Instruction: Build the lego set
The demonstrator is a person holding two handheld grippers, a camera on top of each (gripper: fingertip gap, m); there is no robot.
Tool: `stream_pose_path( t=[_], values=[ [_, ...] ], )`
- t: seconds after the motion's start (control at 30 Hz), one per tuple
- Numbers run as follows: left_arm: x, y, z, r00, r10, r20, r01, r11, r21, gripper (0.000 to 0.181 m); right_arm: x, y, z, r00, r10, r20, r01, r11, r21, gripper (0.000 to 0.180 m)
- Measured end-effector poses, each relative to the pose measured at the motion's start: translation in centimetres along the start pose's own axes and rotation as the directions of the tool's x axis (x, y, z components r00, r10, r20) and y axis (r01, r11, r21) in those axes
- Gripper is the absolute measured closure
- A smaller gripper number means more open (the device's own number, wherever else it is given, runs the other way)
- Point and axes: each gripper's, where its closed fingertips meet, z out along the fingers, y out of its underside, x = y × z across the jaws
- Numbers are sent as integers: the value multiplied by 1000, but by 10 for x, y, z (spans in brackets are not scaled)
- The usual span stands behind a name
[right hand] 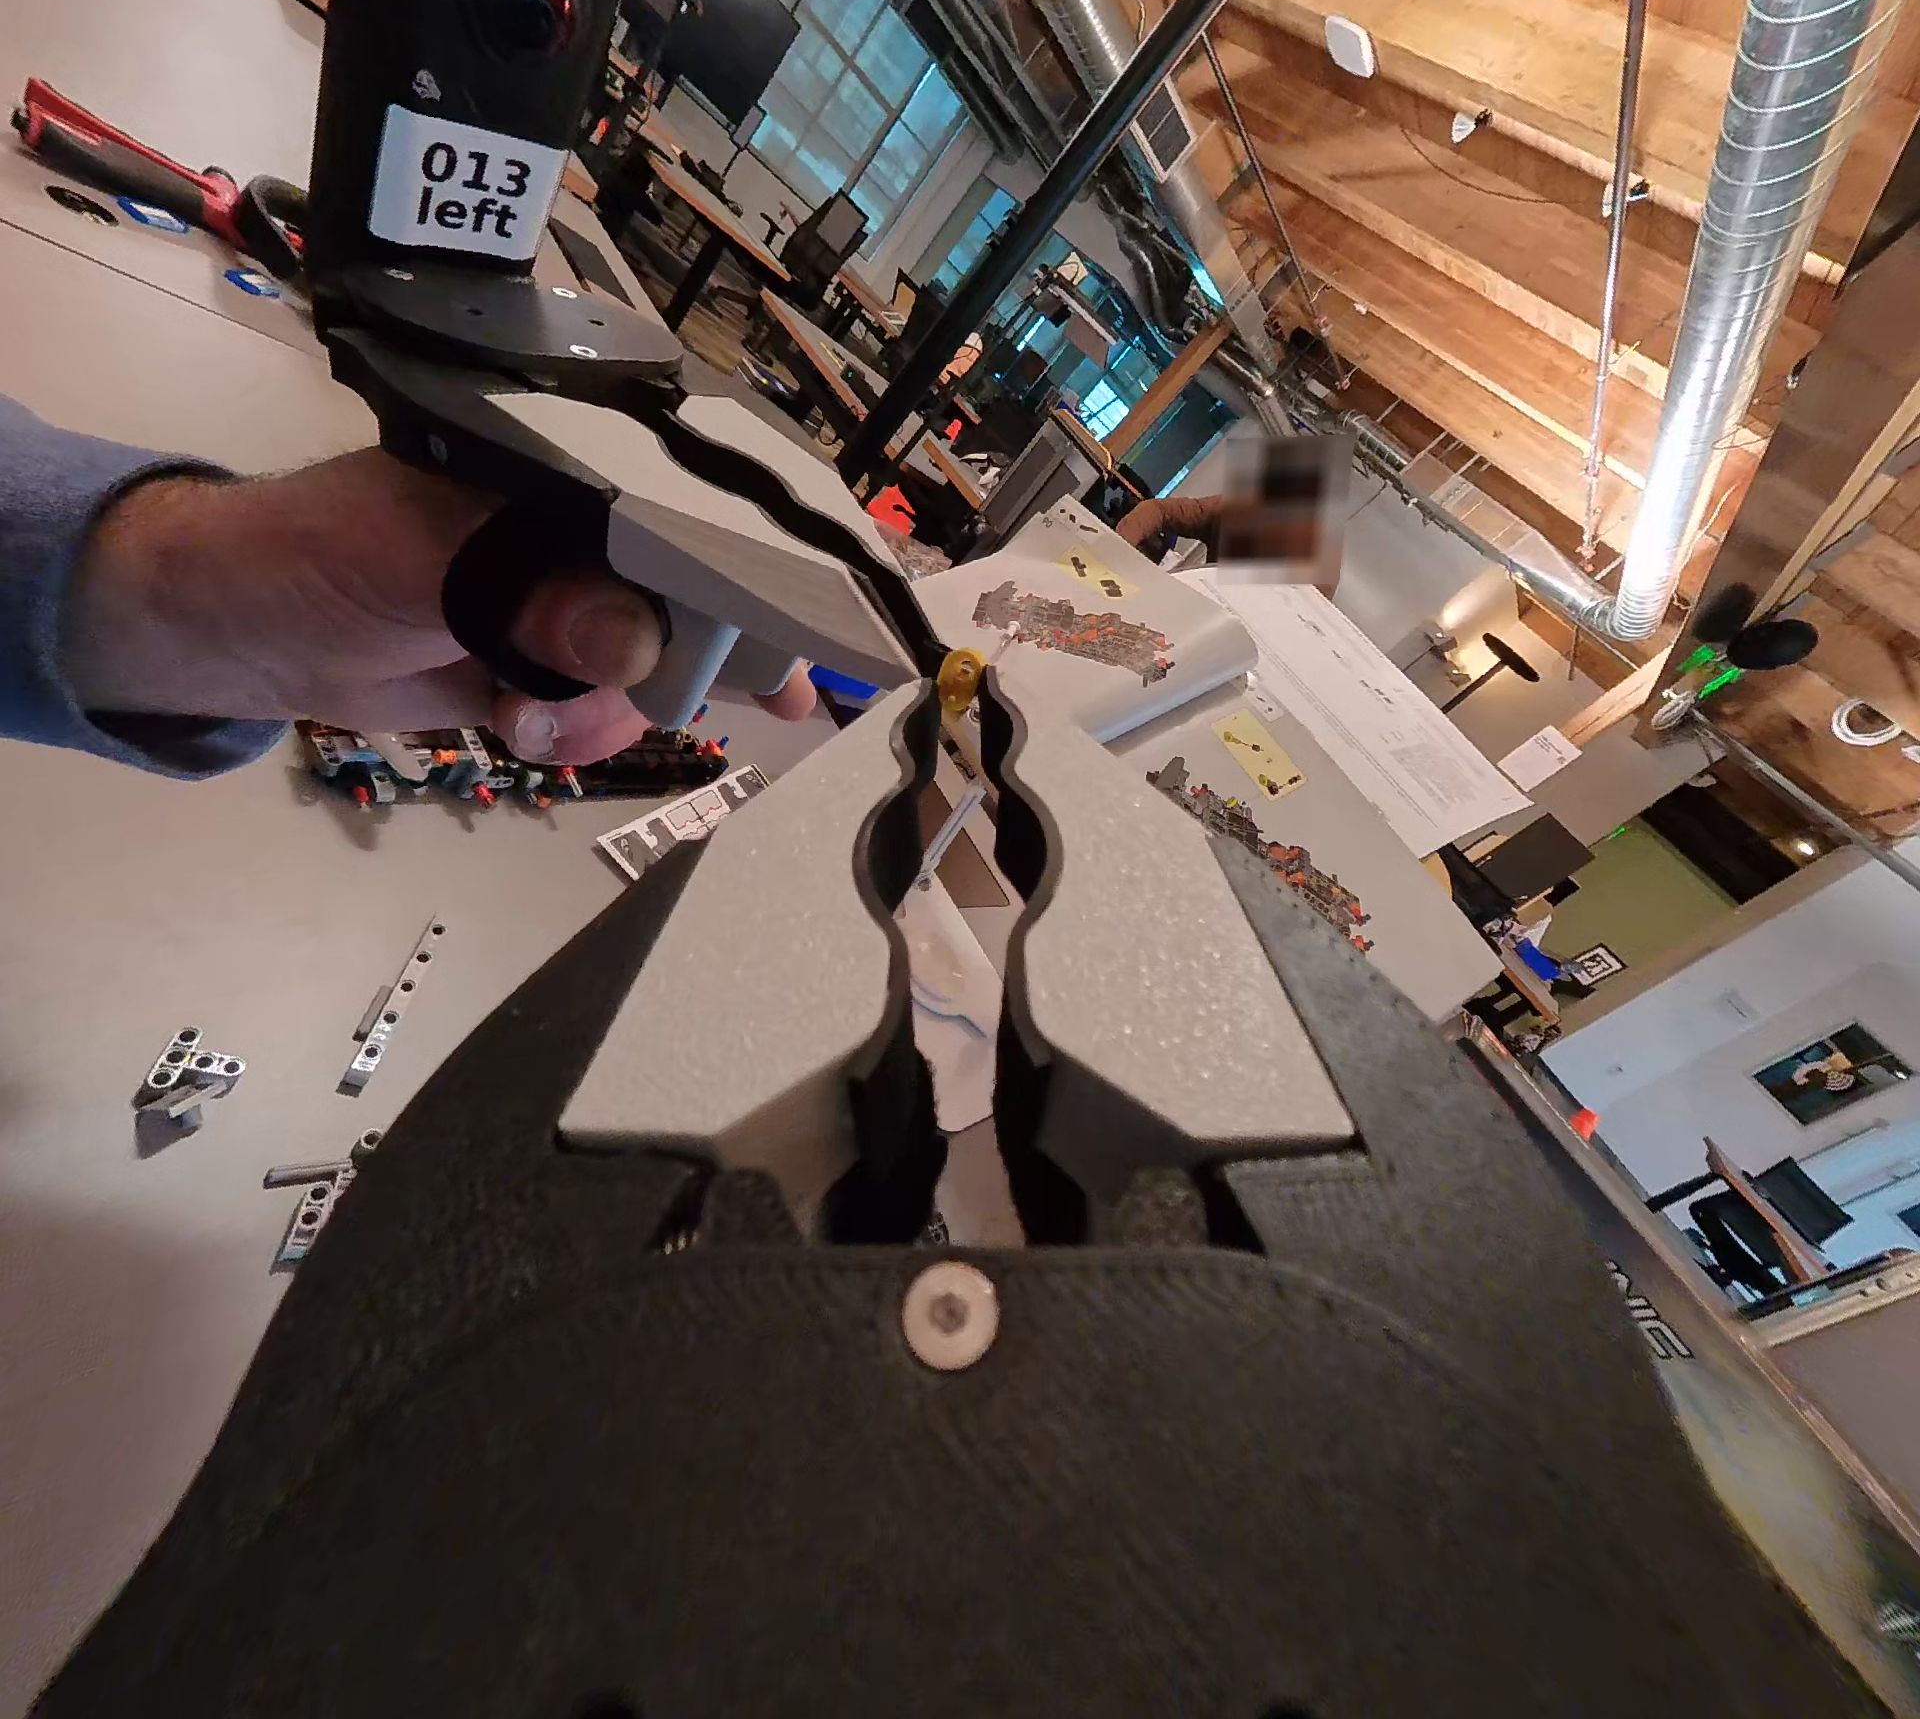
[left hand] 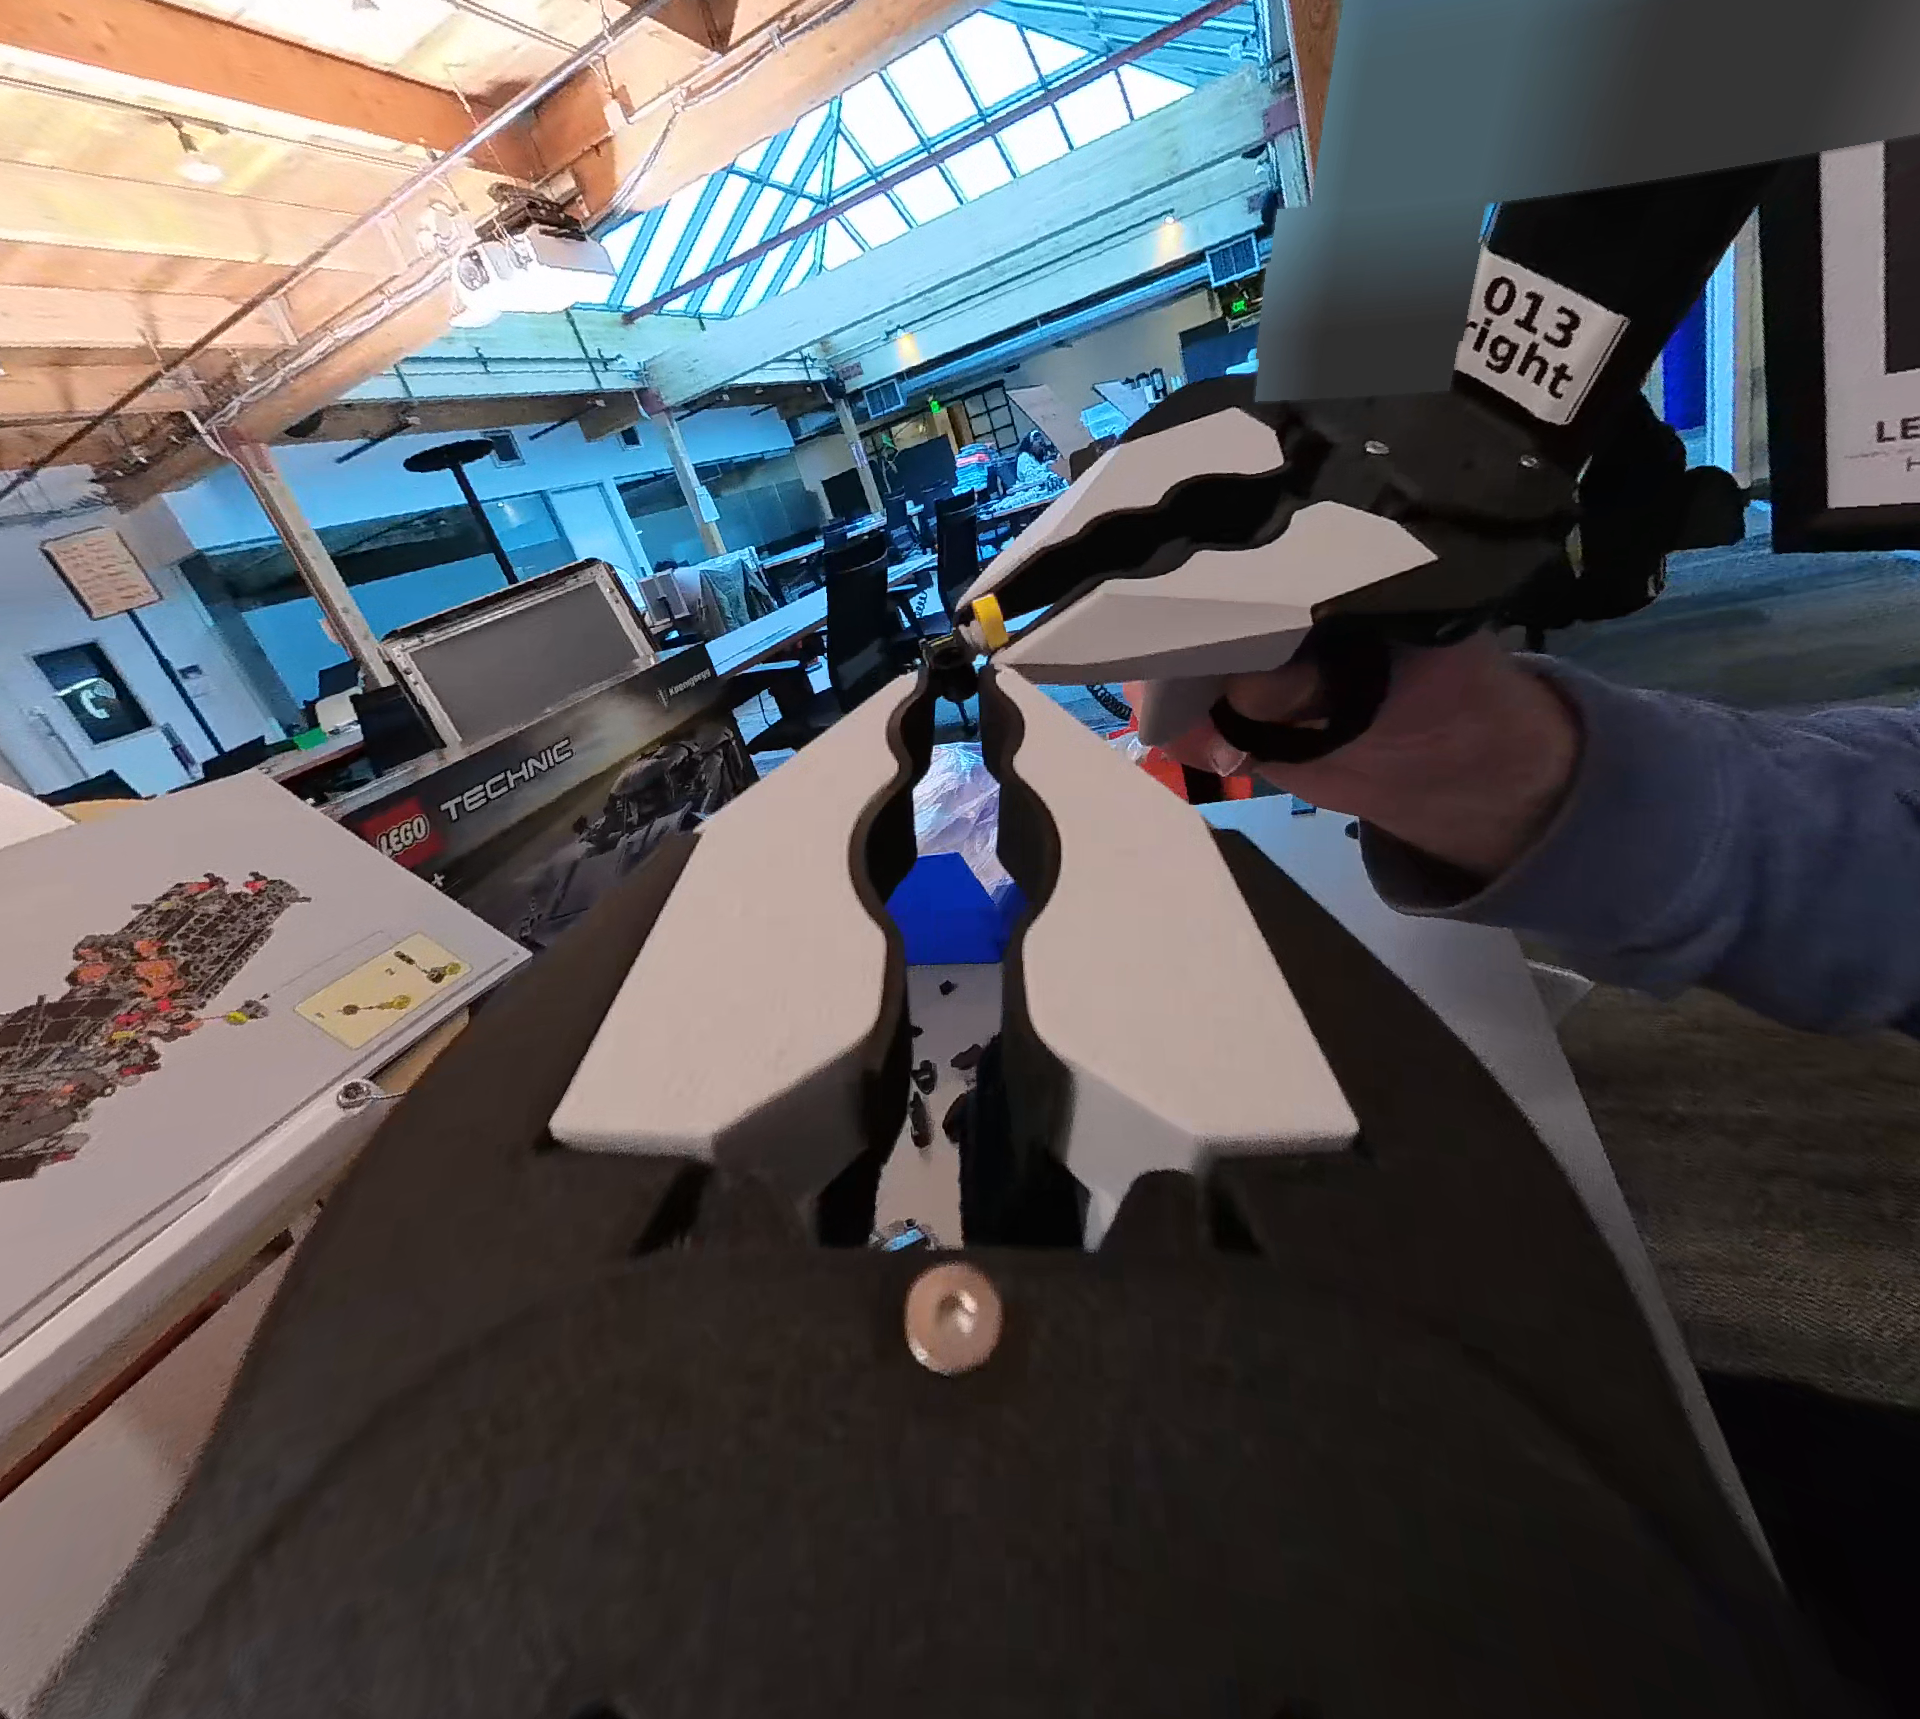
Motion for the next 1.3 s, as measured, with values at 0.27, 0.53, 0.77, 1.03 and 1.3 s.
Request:
stream_pose_path(
  t=[0.27,0.53,0.77,1.03,1.3],
  values=[
    [-3,-1,-5,1000,-9,22,9,1000,7,169,1,3,-2,999,-39,22,40,998,-42,176],
    [-2,-1,-4,1000,-10,25,10,1000,-9,167,-1,5,1,991,-134,3,133,987,-88,176],
    [-2,-1,-4,1000,-1,20,1,1000,-10,166,-4,3,1,997,-72,36,74,996,-56,176],
    [4,-9,-6,998,70,6,-70,998,-5,163,1,1,-3,893,348,285,-386,918,90,176],
    [6,-4,-4,964,264,32,-260,961,-97,160,-3,-1,-5,728,503,467,-607,789,97,175]
  ],
)
